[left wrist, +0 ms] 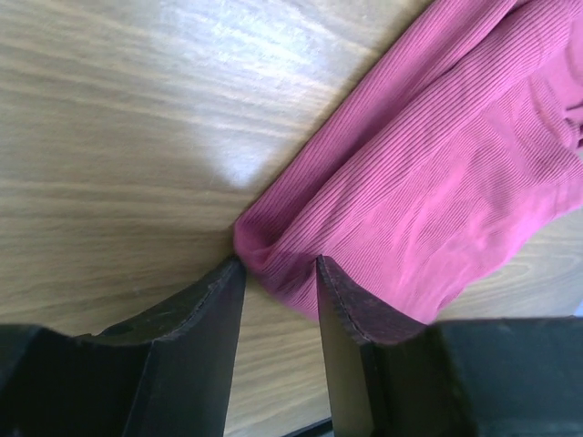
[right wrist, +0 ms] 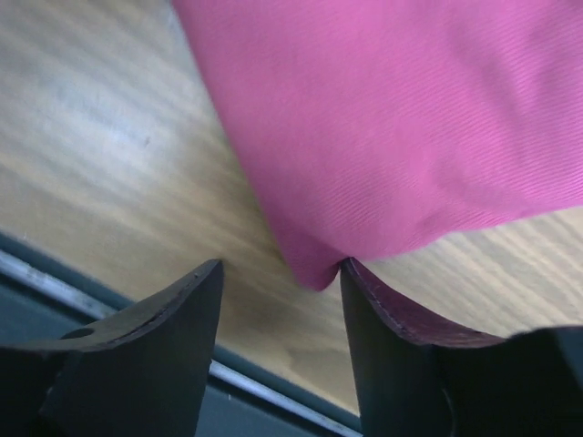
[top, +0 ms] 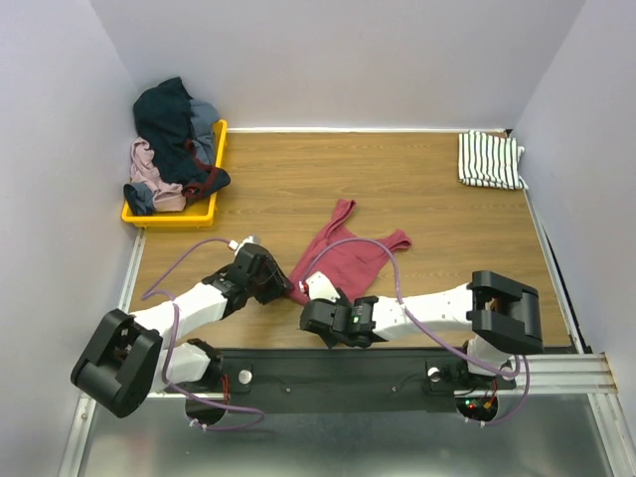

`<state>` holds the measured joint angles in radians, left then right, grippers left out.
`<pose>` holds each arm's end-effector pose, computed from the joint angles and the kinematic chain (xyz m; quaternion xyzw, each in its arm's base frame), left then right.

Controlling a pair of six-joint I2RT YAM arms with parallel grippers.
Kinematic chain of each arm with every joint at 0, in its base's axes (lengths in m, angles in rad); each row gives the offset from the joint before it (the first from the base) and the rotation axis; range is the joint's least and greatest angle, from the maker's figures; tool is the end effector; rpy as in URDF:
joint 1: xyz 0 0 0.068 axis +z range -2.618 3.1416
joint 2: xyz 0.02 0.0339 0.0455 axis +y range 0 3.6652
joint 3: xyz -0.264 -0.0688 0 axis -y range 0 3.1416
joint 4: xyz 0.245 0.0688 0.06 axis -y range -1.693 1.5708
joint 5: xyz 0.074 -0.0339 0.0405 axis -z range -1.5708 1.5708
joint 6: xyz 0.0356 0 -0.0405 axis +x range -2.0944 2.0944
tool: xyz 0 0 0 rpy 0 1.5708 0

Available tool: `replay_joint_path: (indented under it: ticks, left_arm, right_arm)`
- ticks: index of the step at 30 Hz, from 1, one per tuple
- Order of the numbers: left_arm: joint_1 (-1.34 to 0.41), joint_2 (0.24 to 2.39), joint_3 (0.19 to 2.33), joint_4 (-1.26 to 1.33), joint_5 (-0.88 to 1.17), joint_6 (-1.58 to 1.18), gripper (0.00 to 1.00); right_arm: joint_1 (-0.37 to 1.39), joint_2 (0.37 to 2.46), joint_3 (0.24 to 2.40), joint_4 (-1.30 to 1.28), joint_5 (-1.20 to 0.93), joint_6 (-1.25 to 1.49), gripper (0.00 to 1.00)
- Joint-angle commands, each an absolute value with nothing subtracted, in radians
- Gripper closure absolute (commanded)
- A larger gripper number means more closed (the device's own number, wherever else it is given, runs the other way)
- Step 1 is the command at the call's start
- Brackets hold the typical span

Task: Fold and stack the tank tops
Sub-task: Fold the tank top

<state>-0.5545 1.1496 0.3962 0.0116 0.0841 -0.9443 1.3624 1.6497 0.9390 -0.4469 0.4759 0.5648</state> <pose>0.1791 -0.1144 0.1566 -0.1605 0.9005 -0.3023 0.2684 0.0797 0.2980 0.1656 -0.3248 0.8953 0.0321 0.3032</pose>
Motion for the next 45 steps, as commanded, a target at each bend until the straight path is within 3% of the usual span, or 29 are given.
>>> replay_joint_path:
  ticks: [1,7,13,19,35,45]
  left_arm:
    - [-0.551,1.166,0.376,0.063,0.06,-0.96,0.55]
    - [-0.54,1.183,0.382,0.063,0.04,-0.962,0.59]
    - [-0.505,1.206,0.397,0.064,0.034,-0.948,0.69]
    - [-0.457,1.197,0.443,0.023,0.02,-0.908,1.0]
    - [-0.199,0.992,0.715,-0.268,-0.058,-0.769,1.0]
    - [-0.239,1.147,0.911,-0.207,0.04,-0.785,1.0]
  right_arm:
    - [1.371,1.703,0.999,-0.489,0.603,0.563,0.41]
    - [1.382,1.753,1.023,-0.502,0.641,0.551,0.47]
    - [1.384,1.795,1.038,-0.523,0.667,0.541,0.65]
    - [1.384,1.779,1.1,-0.534,0.612,0.52,0.87]
    - [1.382,1.891,1.489,-0.446,0.213,0.503,0.91]
    - [1.244,1.708,1.32,-0.313,0.138,0.644,0.91]
